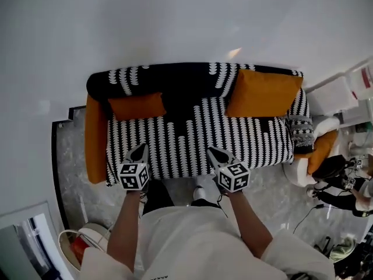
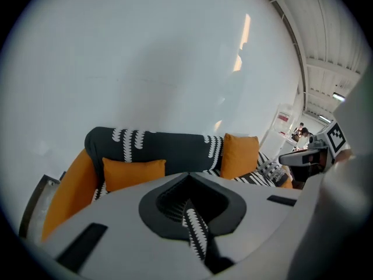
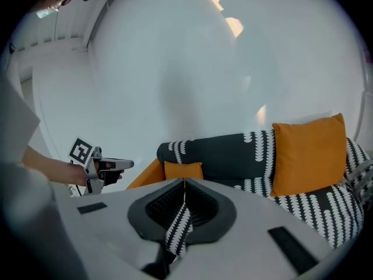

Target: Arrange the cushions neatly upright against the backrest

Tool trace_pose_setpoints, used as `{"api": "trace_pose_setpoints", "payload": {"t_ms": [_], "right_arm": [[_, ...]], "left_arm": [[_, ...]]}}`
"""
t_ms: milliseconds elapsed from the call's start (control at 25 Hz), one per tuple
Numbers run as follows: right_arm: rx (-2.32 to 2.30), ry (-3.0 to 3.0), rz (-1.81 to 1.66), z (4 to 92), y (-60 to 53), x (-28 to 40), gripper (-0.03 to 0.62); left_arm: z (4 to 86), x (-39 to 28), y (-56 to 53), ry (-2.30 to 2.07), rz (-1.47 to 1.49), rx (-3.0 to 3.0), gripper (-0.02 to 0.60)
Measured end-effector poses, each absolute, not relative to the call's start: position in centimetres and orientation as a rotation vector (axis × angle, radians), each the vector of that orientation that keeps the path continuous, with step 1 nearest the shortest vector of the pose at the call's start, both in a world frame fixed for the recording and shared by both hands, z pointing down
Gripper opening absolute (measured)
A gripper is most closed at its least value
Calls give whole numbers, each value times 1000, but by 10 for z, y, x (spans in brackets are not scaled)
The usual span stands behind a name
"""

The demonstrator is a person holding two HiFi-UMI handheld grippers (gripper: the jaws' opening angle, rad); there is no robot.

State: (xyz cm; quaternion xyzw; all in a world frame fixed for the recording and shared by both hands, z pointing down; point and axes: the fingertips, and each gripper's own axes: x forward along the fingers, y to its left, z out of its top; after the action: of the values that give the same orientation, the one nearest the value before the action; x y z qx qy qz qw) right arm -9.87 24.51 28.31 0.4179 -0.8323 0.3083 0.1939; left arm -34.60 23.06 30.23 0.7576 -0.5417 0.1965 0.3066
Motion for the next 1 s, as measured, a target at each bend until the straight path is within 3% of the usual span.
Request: {"api": "trace_pose_setpoints", "payload": {"t_ms": [360,600,1000], "right_arm": [[1153,-2401,855,260,322,10,27],[1249,-2449,806,226,343,38,28],[1347,-2456,779,198,357,19,25]], "left_arm": [[275,-231,313,-1493,510,1964,18],[245,-217,343,-1513,509,2012,18],[210,-233,358,-1491,518,2071,18]]}}
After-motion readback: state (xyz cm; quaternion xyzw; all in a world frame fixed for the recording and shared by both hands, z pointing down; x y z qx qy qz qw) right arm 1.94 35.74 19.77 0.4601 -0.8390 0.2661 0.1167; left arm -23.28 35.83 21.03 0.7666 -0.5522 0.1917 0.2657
